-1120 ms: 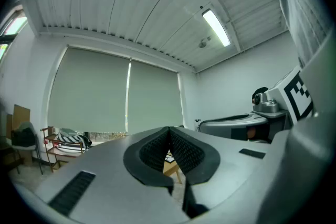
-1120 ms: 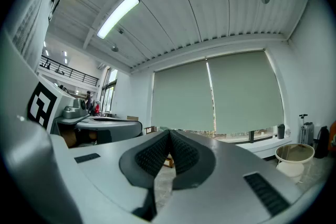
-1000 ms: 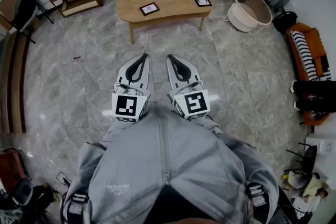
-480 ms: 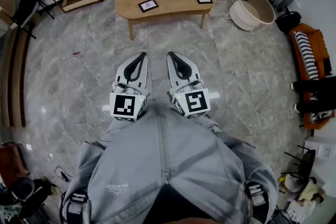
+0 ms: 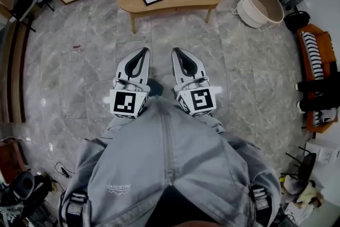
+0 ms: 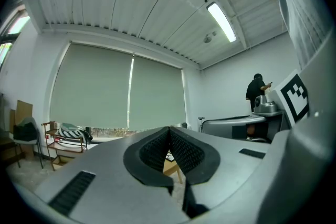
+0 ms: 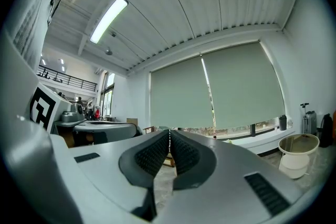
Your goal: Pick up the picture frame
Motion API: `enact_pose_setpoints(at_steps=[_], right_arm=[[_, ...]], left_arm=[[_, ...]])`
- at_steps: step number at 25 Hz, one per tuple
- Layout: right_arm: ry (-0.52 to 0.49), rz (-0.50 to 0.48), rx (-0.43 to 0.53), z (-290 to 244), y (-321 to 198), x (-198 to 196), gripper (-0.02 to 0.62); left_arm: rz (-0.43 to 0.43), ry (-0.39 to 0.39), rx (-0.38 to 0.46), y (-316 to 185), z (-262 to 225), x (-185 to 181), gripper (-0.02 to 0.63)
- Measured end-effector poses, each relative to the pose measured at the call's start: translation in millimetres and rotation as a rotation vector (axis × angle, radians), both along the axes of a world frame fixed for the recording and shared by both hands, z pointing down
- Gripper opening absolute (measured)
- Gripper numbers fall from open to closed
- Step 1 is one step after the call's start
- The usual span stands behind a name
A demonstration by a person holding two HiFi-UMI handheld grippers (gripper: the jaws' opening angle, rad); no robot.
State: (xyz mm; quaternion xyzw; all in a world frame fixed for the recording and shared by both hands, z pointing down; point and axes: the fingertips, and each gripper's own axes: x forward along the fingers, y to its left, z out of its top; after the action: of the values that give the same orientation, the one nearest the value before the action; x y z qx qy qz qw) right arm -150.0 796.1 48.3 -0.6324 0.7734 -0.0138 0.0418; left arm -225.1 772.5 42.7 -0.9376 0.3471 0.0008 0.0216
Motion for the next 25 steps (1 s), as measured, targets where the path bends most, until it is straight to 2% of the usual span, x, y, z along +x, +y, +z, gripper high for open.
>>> enact_pose_setpoints(at_steps=[2,6,12,19,25], right_arm=[[0.005,0.008,0.009,0.8,-19.6,7.7,0.034],[-0.002,0.015,-0.037,10.7,-68.1,15.5,0.034],[0.0,0.02,-0.058,17.1,-167.6,30.7,0.034],[-0.009,0.063,-0.082,31.3,-272.8,44.7,0.034],[-0.012,0.112,-0.103,39.6,-337.7,61.4,0.034]], left_arm=[[0.005,0.004,0.011,-20.9,1.9,6.4,0.018],[0.014,-0.003,0.008,-72.4,8.1,15.2,0.018],[0.033,0.001,-0.024,-175.0,10.7,33.1,0.018],[0.104,-0.013,-0.052,-285.3,26.2,55.4,0.018],[0.164,-0.005,-0.078,-351.4,31.5,75.5,0.018]])
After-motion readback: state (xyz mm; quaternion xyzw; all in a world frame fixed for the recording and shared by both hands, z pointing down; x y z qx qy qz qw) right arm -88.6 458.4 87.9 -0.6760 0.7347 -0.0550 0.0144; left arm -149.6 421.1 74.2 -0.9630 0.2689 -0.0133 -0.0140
